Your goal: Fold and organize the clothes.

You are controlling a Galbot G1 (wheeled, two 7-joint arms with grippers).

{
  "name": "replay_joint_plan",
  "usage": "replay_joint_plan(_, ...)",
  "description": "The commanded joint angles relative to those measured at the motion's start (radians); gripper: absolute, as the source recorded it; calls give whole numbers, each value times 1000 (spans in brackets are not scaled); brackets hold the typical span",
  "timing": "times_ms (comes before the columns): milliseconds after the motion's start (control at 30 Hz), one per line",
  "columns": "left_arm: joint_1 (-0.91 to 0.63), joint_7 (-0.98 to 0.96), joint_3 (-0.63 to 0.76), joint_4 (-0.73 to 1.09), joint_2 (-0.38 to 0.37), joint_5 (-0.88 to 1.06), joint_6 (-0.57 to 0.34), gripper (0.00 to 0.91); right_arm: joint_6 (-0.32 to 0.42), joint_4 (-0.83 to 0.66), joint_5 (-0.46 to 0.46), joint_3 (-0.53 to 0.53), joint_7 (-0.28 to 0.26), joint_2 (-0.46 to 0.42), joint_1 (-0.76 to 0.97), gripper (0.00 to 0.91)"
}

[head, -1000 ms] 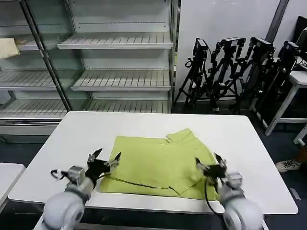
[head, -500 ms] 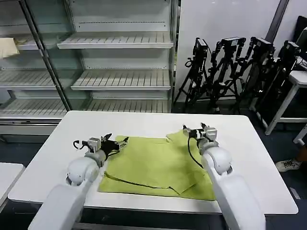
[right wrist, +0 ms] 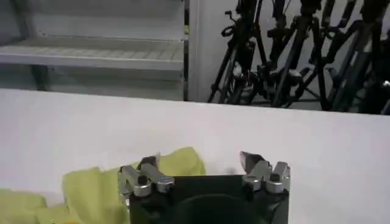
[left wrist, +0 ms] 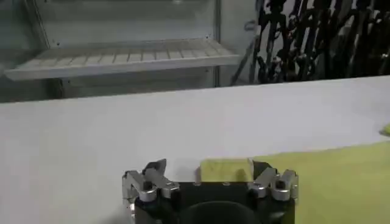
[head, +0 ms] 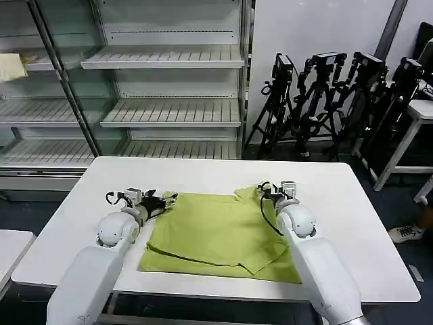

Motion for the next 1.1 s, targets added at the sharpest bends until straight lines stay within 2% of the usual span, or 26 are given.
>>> replay_joint_plan(33,-18,24,10,38,-6,17,0,10,2,-73,79,2,-22,9,28,10)
replay_joint_plan(233,-4,26,10,28,-19,22,0,10,-7,-61,138,13,-51,-1,11,0)
replay_joint_plan(600,9,32,4,0,-28,39,-2,10,0,-46,129,1,-78,-6,7,0)
replay_joint_plan(733,13,34,-6,-17,-25,37,-4,20,38,-34,103,1,-92,-13,-2,0)
replay_joint_plan(833,22,30,-24,-48,-22,30,-5,10,56,30,98,4,-96,-35,-24,0)
replay_joint_plan(1100,156,0,-80,-232,13,-5,-11,10,33,377,176,33,-64,-158,-184,0)
